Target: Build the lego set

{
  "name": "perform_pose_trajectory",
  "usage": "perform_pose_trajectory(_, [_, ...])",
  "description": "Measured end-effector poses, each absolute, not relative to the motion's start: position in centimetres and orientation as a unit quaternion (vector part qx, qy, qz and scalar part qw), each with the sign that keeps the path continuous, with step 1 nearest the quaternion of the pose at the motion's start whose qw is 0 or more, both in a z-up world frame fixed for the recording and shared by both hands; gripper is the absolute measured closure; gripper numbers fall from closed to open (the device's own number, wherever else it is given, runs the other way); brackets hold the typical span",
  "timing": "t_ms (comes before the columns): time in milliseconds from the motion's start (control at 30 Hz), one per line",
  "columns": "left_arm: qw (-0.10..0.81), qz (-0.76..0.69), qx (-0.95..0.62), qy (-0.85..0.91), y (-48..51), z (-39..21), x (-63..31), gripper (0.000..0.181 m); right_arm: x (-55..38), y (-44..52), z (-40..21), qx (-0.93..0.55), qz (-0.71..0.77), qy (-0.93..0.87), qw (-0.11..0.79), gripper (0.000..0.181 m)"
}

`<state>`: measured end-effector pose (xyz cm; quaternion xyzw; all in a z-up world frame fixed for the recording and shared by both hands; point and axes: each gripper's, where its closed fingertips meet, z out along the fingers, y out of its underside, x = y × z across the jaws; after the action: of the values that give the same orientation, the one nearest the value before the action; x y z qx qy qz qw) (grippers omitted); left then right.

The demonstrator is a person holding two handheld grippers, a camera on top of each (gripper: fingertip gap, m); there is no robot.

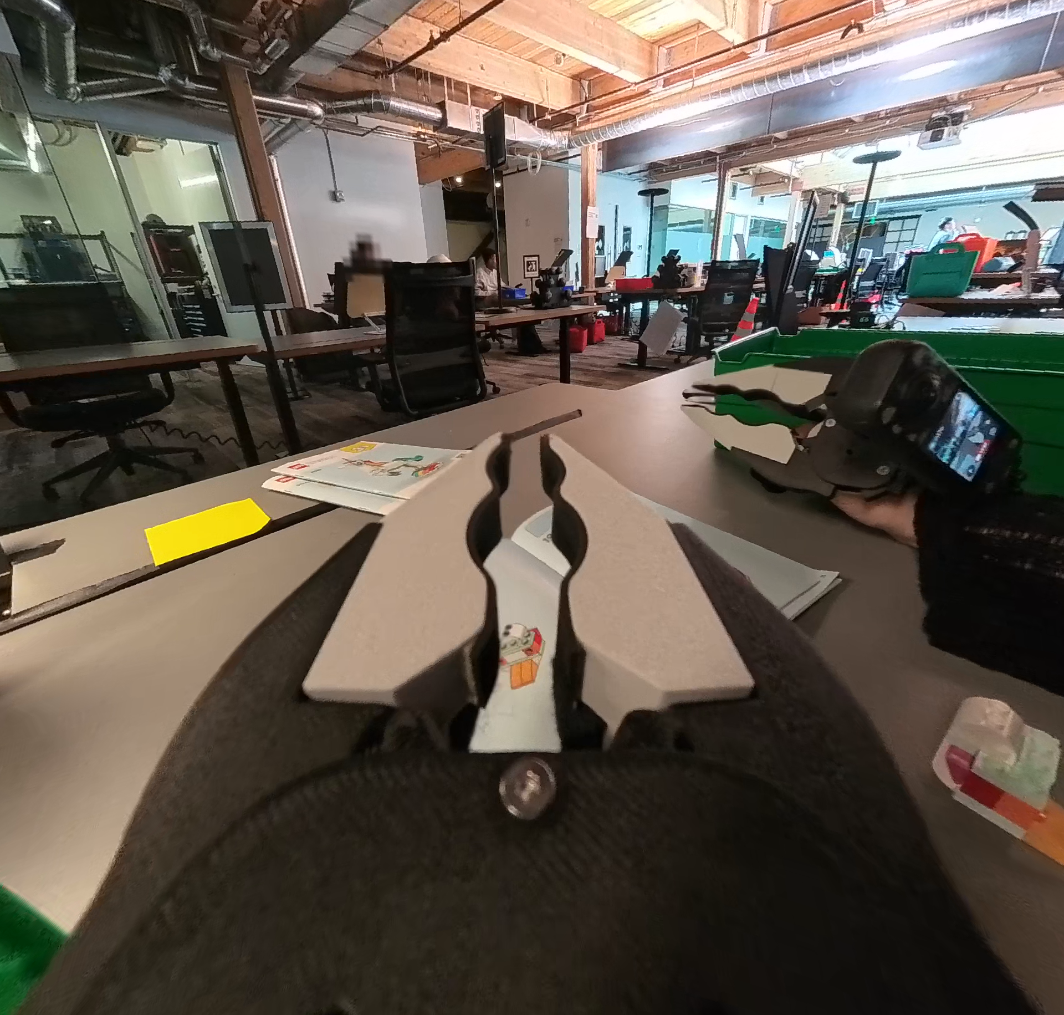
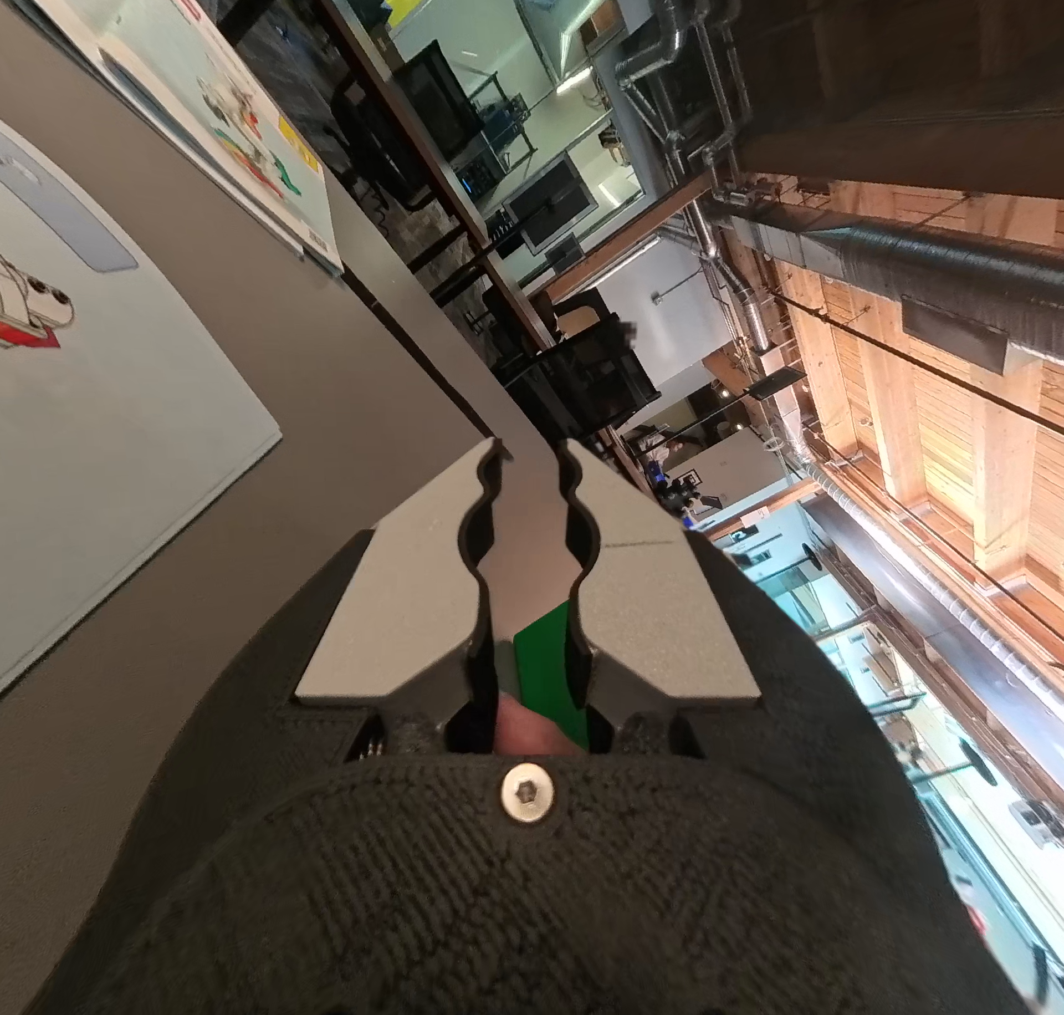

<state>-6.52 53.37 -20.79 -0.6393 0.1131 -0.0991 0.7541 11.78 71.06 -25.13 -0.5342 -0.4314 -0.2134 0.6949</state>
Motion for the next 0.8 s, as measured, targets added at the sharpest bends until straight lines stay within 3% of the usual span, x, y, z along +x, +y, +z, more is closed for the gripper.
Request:
perform_pose_trajectory(67, [0.764,-0.095,-0.628,0.112,53.2,-20.4,-6.5,0.163,11.6,70.9,-24.7,-0.528,-0.201,-0.429,0.705,0.149])
perform_pose_trajectory(167, [0.792,-0.069,-0.595,0.114,52.7,-19.3,-6.5,0.135,10.5,70.5,-23.5,-0.538,-0.135,-0.422,0.717,0.113])
perform_pose_trajectory(233, [0.810,-0.031,-0.572,0.129,52.1,-18.8,-6.3,0.117,8.4,68.5,-20.8,-0.525,-0.065,-0.419,0.738,0.111])
perform_pose_trajectory(300, [0.812,0.000,-0.563,0.154,51.5,-18.9,-5.8,0.112,5.0,65.6,-17.4,-0.494,0.024,-0.436,0.752,0.127])
perform_pose_trajectory(367, [0.806,0.005,-0.562,0.184,50.6,-19.4,-4.9,0.116,0.5,62.7,-14.5,-0.468,0.103,-0.478,0.736,0.141])
perform_pose_trajectory(567, [0.781,-0.043,-0.572,0.247,49.7,-20.8,-1.9,0.146,-15.2,51.6,-9.9,-0.287,0.150,-0.699,0.638,0.150])
perform_pose_trajectory(633, [0.772,-0.067,-0.580,0.252,49.9,-21.2,-1.1,0.149,-19.6,47.3,-10.3,-0.208,0.162,-0.766,0.586,0.150])
perform_pose_trajectory(800, [0.772,-0.077,-0.569,0.275,49.3,-21.1,0.0,0.159,-26.5,39.9,-16.7,-0.127,0.201,-0.902,0.360,0.154])
